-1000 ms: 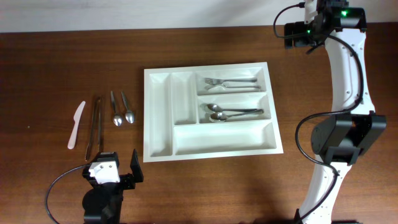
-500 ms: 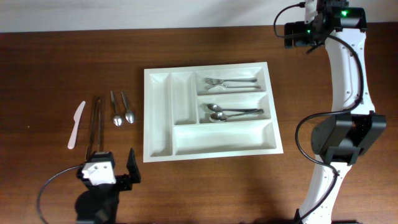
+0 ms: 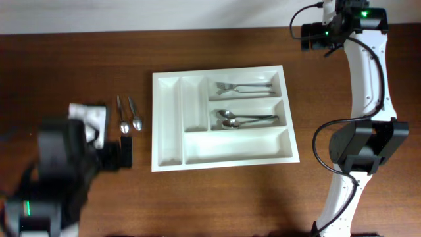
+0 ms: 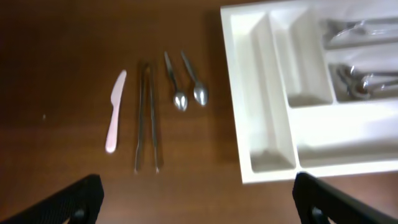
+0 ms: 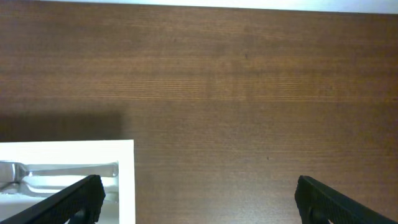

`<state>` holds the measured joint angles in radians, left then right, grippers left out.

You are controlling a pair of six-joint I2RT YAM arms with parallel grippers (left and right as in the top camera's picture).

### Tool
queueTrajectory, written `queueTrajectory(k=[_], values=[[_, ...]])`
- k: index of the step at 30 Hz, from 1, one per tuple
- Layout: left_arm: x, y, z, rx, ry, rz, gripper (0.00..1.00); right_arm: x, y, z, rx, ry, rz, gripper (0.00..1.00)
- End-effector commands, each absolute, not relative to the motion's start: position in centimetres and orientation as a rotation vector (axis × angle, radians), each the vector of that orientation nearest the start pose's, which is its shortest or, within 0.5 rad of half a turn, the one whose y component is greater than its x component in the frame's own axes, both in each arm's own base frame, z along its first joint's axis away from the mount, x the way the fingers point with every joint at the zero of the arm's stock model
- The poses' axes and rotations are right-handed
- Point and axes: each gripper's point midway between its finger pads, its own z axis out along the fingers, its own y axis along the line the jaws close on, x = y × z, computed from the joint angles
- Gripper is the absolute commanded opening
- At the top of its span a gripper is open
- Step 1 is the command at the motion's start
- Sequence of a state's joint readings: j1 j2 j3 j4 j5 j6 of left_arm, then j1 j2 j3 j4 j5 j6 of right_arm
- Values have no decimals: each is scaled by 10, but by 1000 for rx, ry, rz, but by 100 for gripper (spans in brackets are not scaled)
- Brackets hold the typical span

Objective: Pack container
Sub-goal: 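Raise the right arm away and move the left gripper over the tongs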

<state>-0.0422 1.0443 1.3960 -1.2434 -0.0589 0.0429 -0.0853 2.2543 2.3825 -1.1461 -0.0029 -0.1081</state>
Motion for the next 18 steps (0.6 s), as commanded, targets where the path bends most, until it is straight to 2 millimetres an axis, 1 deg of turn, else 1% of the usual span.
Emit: queueTrajectory(k=[1,2,6,8,10,12,13,17,18], values=[[284,-1,286,132,2597,80,99,549,-44,217,-28,2552,-77,99],[303,-1,276,132,2656,82,99,549,-44,217,-29,2552,-77,99],[343,0,247,125,2718,77,99,549,-44,217,-29,2552,-77,99],[359,-2,231,123,2741,60,99,549,-44,217,-29,2552,-77,99],[368,-6,216,131,2772,31,99,549,-44,217,-29,2552,-77,99],[375,-9,206,137,2785,1,99,549,-44,217,-29,2552,-77,99],[384,-10,200,138,2780,-2,99,549,-44,217,-28,2552,-77,99],[398,-10,197,135,2749,-1,99,549,-44,217,-29,2552,-77,99],[400,-9,198,110,2740,-4,99,549,-44,217,-28,2552,-77,99]])
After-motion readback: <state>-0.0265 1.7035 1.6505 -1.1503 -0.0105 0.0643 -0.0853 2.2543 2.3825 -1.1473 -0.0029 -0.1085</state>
